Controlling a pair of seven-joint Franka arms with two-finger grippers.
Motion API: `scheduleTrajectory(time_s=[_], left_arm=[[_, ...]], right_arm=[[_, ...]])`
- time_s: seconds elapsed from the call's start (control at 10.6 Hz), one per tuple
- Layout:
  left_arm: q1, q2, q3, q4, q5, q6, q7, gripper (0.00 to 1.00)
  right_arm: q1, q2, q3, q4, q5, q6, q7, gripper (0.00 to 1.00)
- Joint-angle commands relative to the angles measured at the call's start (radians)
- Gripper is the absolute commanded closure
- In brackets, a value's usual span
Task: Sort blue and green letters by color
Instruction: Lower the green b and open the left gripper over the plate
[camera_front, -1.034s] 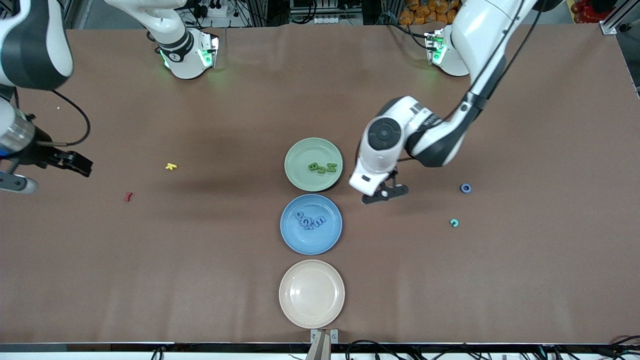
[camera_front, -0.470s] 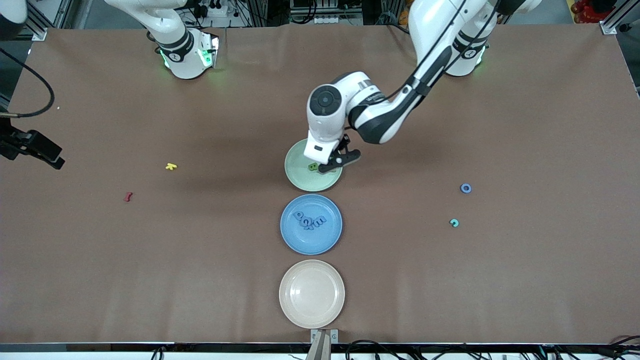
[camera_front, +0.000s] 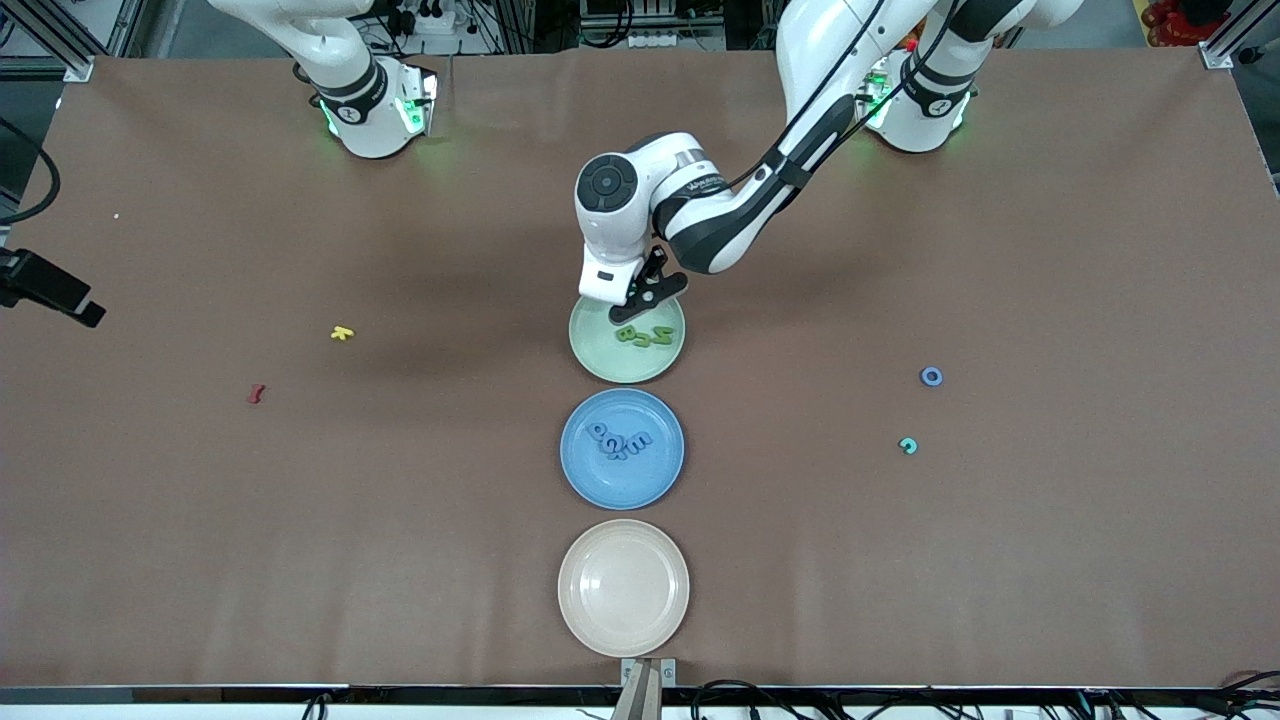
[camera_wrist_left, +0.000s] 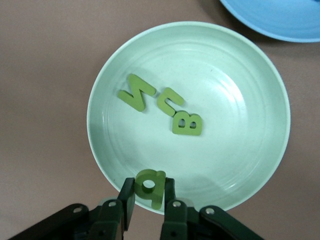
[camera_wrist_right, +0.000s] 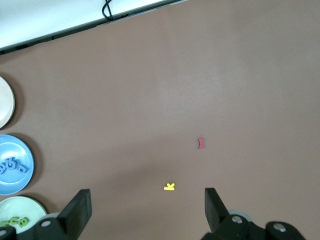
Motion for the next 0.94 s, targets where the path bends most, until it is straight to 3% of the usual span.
scheduleTrajectory(time_s=[0.0, 0.09, 0.19, 0.28, 0.85], left_arm=[[-0.015, 0.013, 0.013, 0.026, -0.017, -0.008, -0.020, 0.75], [-0.015, 0.013, 0.013, 0.026, -0.014, -0.008, -0.018, 0.36], [-0.012, 0.012, 0.013, 0.027, -0.011, -0.008, -0.017, 0.21], [-0.010, 0.010, 0.015, 0.026, -0.010, -0.010, -0.012, 0.00], [0.057, -0.073, 0.026, 0.027, 0.076, -0.016, 0.151, 0.00]], right_arm=[[0.014, -0.009, 0.002, 0.005, -0.005, -0.020, 0.006, 0.00], [0.026, -0.007, -0.001, 0.005, -0.023, -0.020, 0.006, 0.00], [0.026, -0.007, 0.002, 0.005, -0.046, -0.024, 0.004, 0.00], [0.026, -0.007, 0.000, 0.005, -0.048, -0.026, 0.000, 0.00], [0.029, -0.009, -0.004, 0.005, -0.049, -0.059, 0.007, 0.00]])
